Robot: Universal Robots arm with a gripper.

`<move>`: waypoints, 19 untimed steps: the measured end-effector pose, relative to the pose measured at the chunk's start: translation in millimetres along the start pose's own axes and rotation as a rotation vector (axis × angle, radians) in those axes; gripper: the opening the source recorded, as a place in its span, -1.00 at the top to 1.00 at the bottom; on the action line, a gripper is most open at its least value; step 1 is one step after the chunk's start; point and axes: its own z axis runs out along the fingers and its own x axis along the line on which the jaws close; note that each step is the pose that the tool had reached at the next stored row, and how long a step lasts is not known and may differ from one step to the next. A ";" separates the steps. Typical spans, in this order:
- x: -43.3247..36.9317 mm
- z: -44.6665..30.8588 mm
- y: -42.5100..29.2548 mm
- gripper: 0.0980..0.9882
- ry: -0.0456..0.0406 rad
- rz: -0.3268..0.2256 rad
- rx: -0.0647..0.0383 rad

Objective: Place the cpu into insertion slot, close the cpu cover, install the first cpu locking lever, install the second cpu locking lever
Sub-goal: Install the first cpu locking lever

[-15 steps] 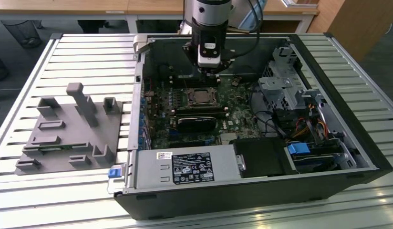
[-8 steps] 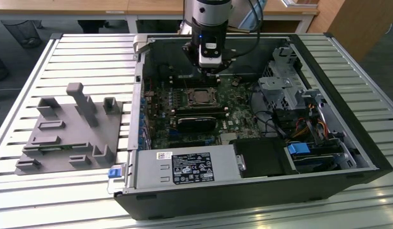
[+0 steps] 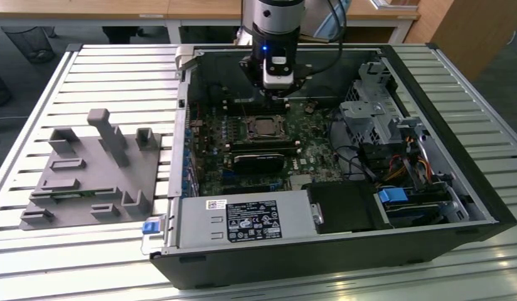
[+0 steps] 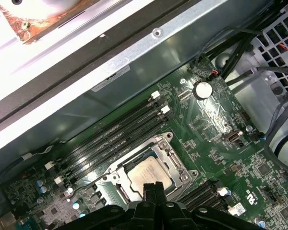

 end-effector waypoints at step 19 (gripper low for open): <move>0.0 0.0 0.0 0.98 0.0067 -0.105 0.001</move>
